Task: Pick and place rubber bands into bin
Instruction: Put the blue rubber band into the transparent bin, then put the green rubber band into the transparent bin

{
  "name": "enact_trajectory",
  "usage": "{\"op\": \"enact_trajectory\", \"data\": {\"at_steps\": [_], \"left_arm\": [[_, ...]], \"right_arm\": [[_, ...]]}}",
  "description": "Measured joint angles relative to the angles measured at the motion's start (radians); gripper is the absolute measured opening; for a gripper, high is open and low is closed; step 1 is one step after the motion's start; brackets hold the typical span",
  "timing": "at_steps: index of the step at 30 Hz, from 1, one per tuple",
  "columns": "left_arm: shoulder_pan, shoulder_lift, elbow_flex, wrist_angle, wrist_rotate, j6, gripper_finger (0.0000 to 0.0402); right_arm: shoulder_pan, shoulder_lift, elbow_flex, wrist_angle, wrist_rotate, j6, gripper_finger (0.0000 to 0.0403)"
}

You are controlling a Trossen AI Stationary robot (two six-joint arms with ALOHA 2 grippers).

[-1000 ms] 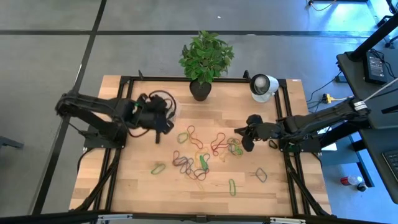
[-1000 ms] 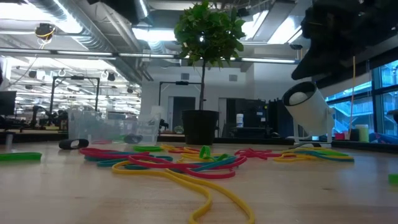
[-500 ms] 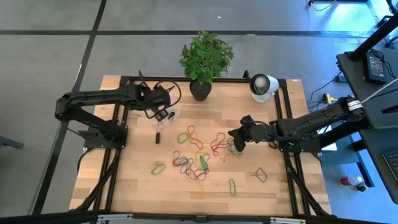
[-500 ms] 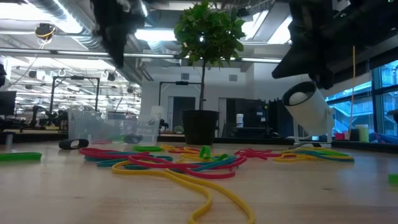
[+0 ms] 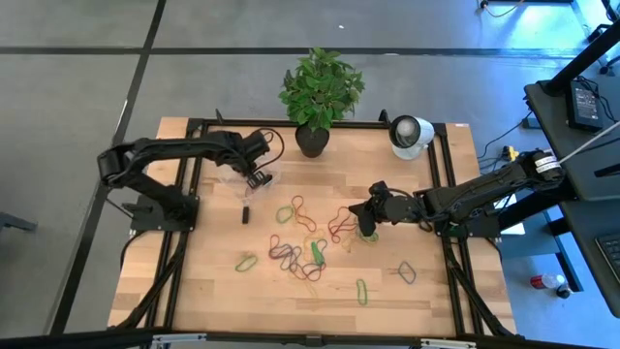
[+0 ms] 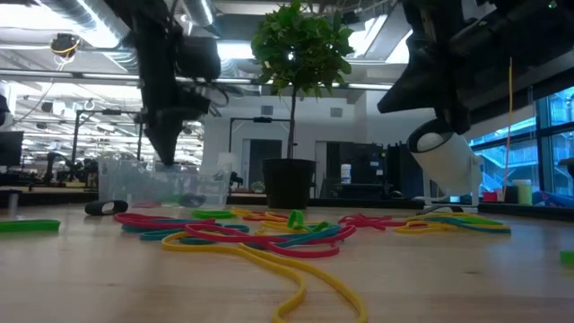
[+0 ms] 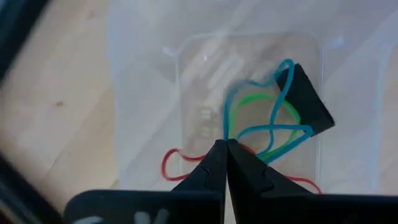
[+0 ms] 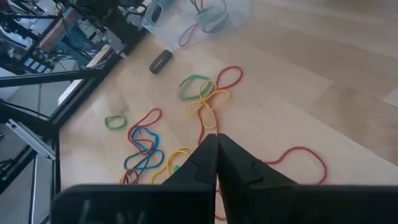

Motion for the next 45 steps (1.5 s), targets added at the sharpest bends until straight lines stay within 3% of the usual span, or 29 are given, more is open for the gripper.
{"op": "enact_trajectory", "data": {"at_steps": [5,11,17,23,29,35,39,45], "left_arm": [[0.004,0.078,0.000,0.008,0.060,0.014,0.0018],[0.004,0.125,0.000,0.006,0.087,-0.006,0.0080],[0.004,0.086,0.038,-0.048,0.087,-0.045,0.0135],[0.001,0.008,0.139,-0.147,0.087,-0.162,0.0152],[-0.068,-0.116,0.196,-0.153,0.087,-0.354,0.0134],[-0.212,-0.239,0.196,-0.144,0.082,-0.532,0.0067],[-0.341,-0.268,0.196,-0.139,0.024,-0.627,0.0009],[-0.514,-0.240,0.196,-0.129,-0.029,-0.698,0.0002]], "right_arm": [[0.000,0.000,0.000,0.004,0.000,-0.001,0.0012],[0.000,0.000,0.000,0.001,0.000,-0.008,0.0012],[0.000,0.000,0.000,-0.004,-0.001,-0.073,0.0012],[0.000,0.000,0.000,-0.007,-0.001,-0.185,0.0012],[0.000,-0.047,0.000,-0.072,-0.039,-0.213,0.0012],[0.000,-0.218,0.000,-0.277,-0.100,-0.167,0.0012],[0.000,-0.328,0.000,-0.423,-0.102,-0.114,0.0012],[0.000,-0.395,0.000,-0.539,-0.100,-0.150,0.0012]]}}
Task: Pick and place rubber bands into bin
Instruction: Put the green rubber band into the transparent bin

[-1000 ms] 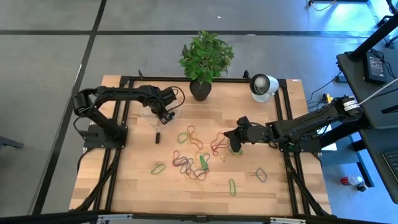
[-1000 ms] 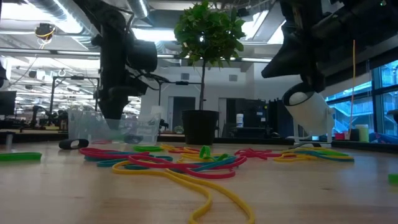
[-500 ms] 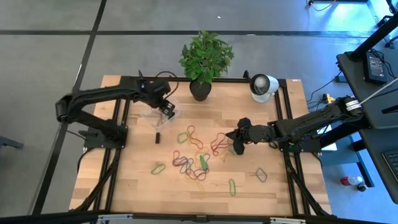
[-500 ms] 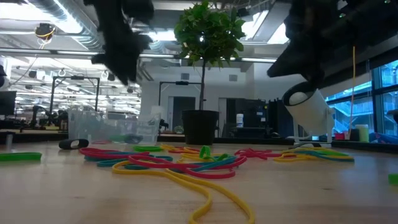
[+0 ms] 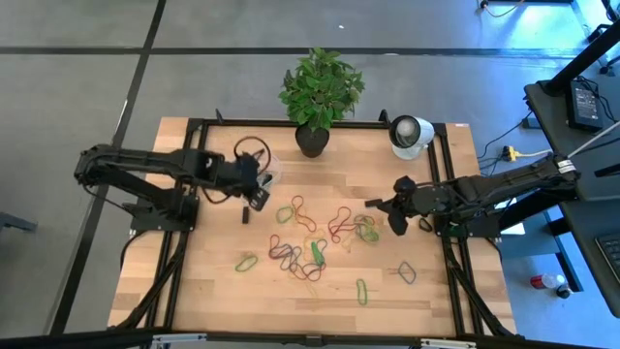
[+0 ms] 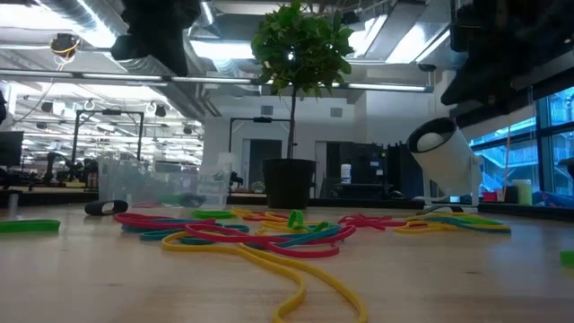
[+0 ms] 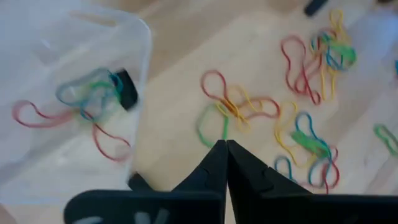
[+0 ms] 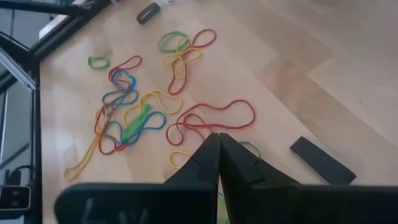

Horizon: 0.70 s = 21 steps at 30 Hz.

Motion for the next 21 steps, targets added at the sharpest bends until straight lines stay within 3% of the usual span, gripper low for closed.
{"op": "enact_trajectory", "data": {"at_steps": [5,10,21], "left_arm": [[-0.115,0.067,-0.007,0.008,-0.088,-0.128,0.0001],[-0.172,0.130,-0.064,0.116,-0.068,-0.153,0.0001],[-0.231,0.142,-0.154,0.355,-0.044,0.017,0.0001]], "right_arm": [[0.000,0.009,0.000,0.017,0.008,-0.084,0.0012],[0.000,0.023,0.000,0.042,0.013,-0.187,0.0012],[0.006,0.096,0.002,0.108,0.008,-0.090,0.0003]]}}
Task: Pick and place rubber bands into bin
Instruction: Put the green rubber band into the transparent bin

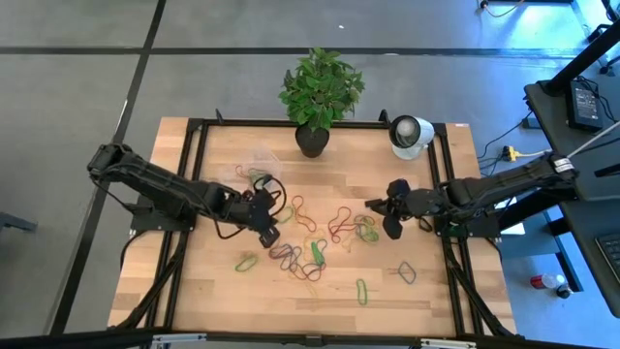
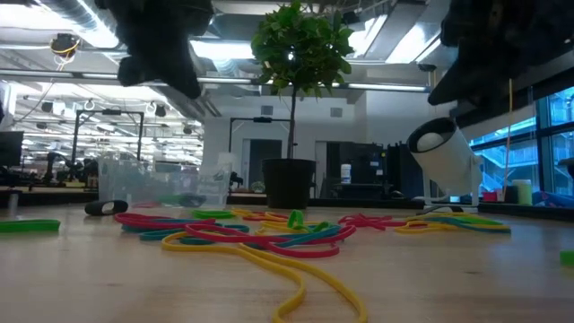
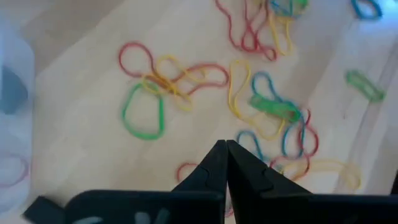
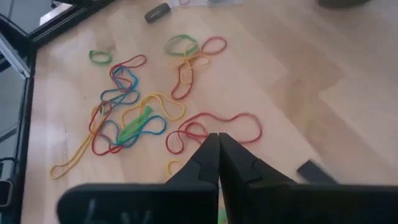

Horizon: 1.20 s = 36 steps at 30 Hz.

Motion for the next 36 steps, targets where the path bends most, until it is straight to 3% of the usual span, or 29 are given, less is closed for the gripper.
{"op": "enact_trajectory", "data": {"at_steps": [5,9,12,19,26,36], "left_arm": [[0.018,-0.018,-0.042,-0.011,0.054,0.068,0.0001],[0.028,-0.056,-0.075,-0.012,0.079,0.132,0.0001],[0.029,-0.117,-0.108,-0.005,0.080,0.171,0.0001],[0.030,-0.334,-0.233,-0.010,0.065,0.203,0.0001],[0.029,-0.484,-0.314,0.005,0.072,0.223,0.0002],[0.030,-0.506,-0.331,0.071,0.091,0.302,0.0002]], "right_arm": [[0.025,0.117,0.076,-0.110,-0.001,0.112,0.0002],[0.043,0.272,0.211,-0.318,-0.011,0.229,0.0002],[0.044,0.393,0.320,-0.457,-0.062,0.316,0.0002],[0.044,0.629,0.499,-0.585,-0.146,0.428,0.0002],[0.044,0.751,0.507,-0.650,-0.199,0.599,0.0031],[0.043,0.829,0.500,-0.598,-0.227,0.659,0.0106]]}}
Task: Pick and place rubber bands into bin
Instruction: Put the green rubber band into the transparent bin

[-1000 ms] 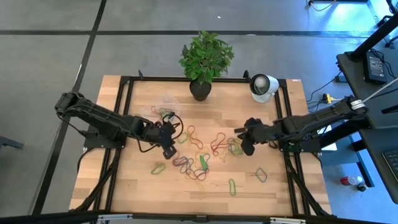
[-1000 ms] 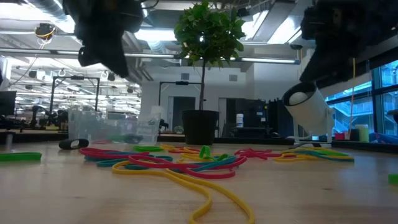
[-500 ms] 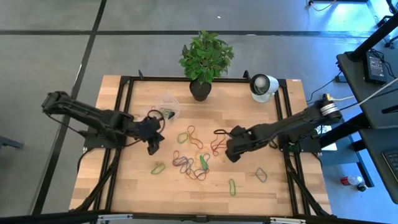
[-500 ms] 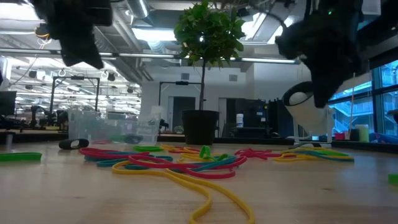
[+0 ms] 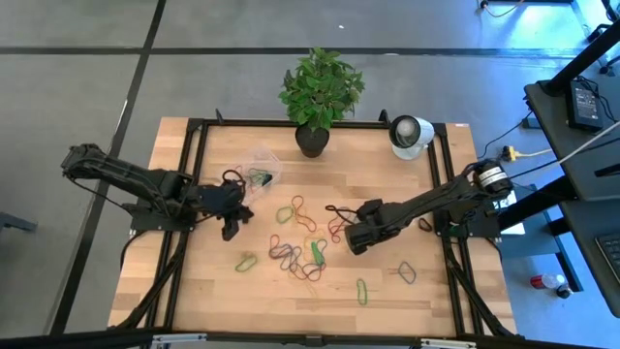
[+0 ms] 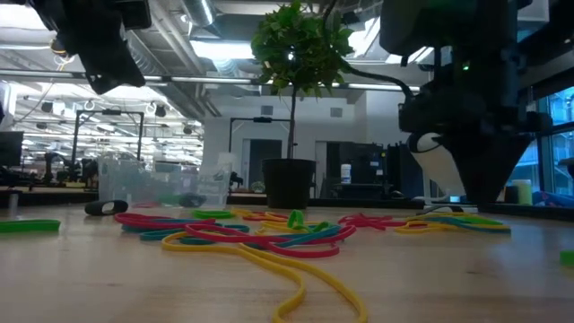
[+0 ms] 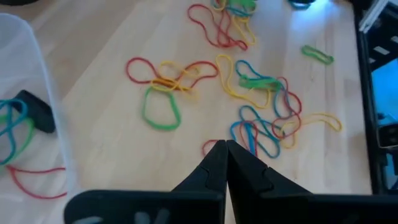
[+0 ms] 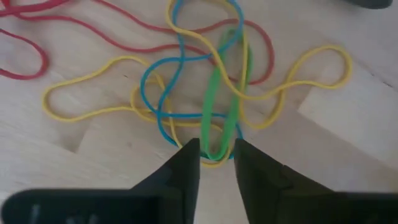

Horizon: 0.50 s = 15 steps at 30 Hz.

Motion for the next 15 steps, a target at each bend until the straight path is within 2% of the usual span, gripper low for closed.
{"op": "enact_trajectory", "data": {"at_steps": [7,15], "left_arm": [[0.000,0.000,0.000,0.006,0.010,-0.023,0.0002],[0.000,0.001,0.000,0.047,-0.012,-0.023,0.0002]], "right_arm": [[-0.018,0.005,0.000,-0.008,0.016,-0.004,0.0142],[-0.040,0.031,-0.013,0.027,0.019,-0.016,0.0147]]}}
